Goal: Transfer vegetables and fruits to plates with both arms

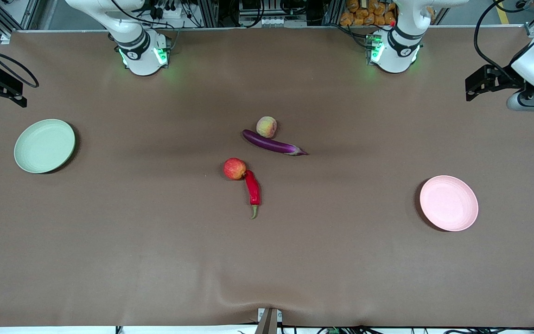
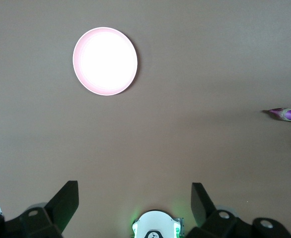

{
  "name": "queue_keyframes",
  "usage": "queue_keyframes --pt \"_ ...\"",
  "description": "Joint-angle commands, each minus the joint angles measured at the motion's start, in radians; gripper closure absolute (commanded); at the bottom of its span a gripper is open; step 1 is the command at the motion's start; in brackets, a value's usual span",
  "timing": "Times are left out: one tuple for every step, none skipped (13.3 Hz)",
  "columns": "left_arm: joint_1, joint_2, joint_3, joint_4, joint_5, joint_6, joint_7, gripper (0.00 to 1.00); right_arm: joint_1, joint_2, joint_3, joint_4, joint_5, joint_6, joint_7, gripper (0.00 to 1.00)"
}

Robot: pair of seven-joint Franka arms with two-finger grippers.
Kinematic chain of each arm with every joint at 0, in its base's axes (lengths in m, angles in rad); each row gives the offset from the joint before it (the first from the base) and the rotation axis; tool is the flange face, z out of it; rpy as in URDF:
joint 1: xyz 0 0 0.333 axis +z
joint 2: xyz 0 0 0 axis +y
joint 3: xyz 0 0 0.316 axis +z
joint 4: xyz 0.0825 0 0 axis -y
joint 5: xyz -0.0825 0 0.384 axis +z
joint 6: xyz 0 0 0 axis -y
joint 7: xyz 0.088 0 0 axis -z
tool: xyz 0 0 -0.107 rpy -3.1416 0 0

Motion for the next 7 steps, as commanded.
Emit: queue_keyframes --pt "0.009 -0.020 0.001 -0.019 -0.016 0.011 0.030 0.00 -0.017 -0.027 0.011 -0.031 -0.002 0.000 0.003 0.00" --pt "0.009 -0.020 0.002 -0.019 -0.016 0.011 0.028 0.00 -0.014 -0.027 0.011 -0.033 -0.002 0.000 0.005 0.00" --pt "0.009 -0.020 0.002 -0.022 -0.016 0.010 0.028 0.00 -0.011 -0.029 0.009 -0.033 -0.002 -0.001 0.003 0.00" --pt "0.009 -0.020 0.002 -0.022 -0.016 0.010 0.028 0.00 -0.013 -0.027 0.009 -0.033 -0.002 -0.001 0.003 0.00" --pt "0.009 -0.020 0.002 -0.022 -0.016 0.010 0.028 0.00 -0.013 -0.027 0.009 -0.033 -0.002 -0.004 0.003 0.00" --pt "0.009 -0.020 0.002 -0.022 -0.016 0.010 0.028 0.00 -0.013 -0.027 0.009 -0.033 -0.002 -0.004 0.005 0.00" --pt "0.009 -0.020 0.002 -0.022 -0.016 0.010 0.027 0.00 -0.013 -0.027 0.009 -0.033 -0.002 -0.004 0.005 0.00"
